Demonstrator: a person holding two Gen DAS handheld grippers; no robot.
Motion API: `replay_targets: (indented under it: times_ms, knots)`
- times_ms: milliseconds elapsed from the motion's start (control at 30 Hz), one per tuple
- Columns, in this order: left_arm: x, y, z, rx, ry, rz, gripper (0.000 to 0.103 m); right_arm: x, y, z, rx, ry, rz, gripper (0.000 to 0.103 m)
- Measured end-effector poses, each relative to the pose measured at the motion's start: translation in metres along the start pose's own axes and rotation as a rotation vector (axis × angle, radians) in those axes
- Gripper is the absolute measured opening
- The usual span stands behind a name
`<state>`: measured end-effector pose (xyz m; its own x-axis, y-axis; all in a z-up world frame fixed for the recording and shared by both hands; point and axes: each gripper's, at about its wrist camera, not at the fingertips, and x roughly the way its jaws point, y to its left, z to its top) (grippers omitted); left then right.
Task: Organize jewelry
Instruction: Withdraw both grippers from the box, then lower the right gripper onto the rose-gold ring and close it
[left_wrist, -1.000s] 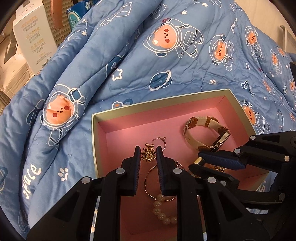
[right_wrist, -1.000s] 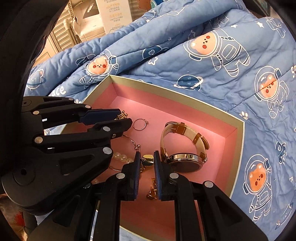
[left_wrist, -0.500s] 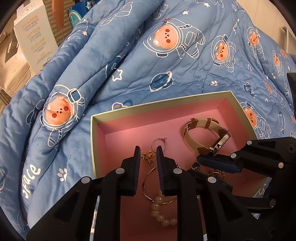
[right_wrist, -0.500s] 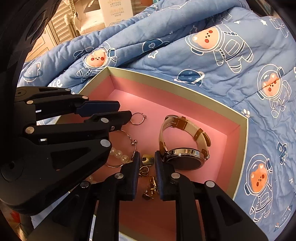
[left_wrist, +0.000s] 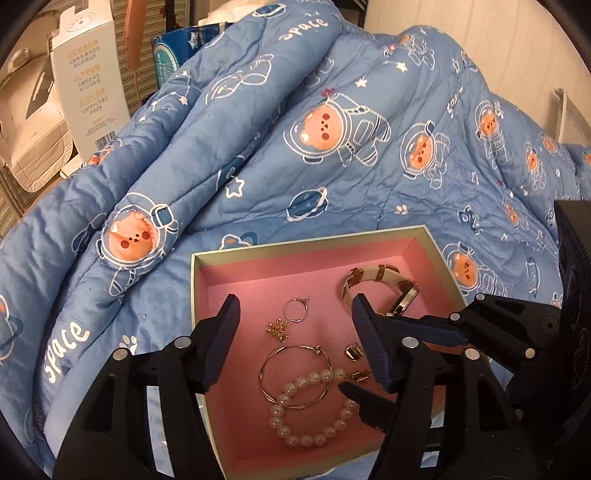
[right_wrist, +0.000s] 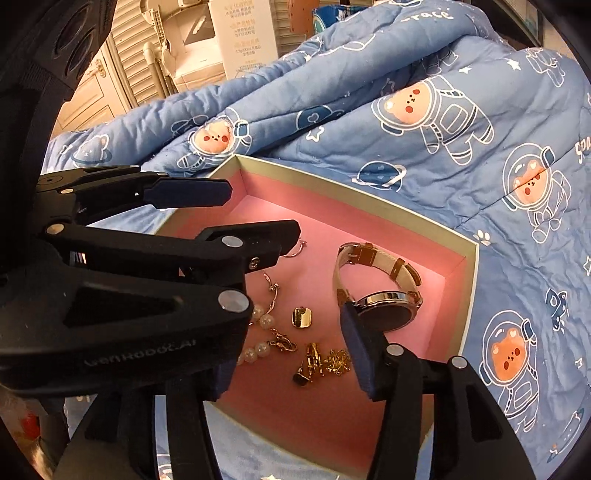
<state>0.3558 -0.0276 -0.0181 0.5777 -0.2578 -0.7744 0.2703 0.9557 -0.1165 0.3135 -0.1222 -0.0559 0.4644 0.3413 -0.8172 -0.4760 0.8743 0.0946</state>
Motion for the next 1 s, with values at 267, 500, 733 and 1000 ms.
replay_targets:
  times_ms: [267, 500, 733, 1000]
  knots:
    - [-0.043, 0.018, -0.017, -0.126, -0.106, -0.032, 0.085, -0.042, -0.002, -0.012, 0.028, -0.107, 0.034, 0.073]
    - [-0.073, 0.019, -0.061, -0.113, -0.152, -0.009, 0.09, -0.077, 0.004, -0.038, 0.038, -0.154, 0.068, 0.075]
    - [-0.088, 0.017, -0.115, -0.117, -0.142, 0.016, 0.091, -0.096, 0.016, -0.077, 0.019, -0.141, 0.093, 0.075]
    - [-0.097, 0.0, -0.162, -0.092, -0.129, 0.039, 0.091, -0.087, 0.044, -0.116, -0.048, -0.075, 0.1, 0.075]
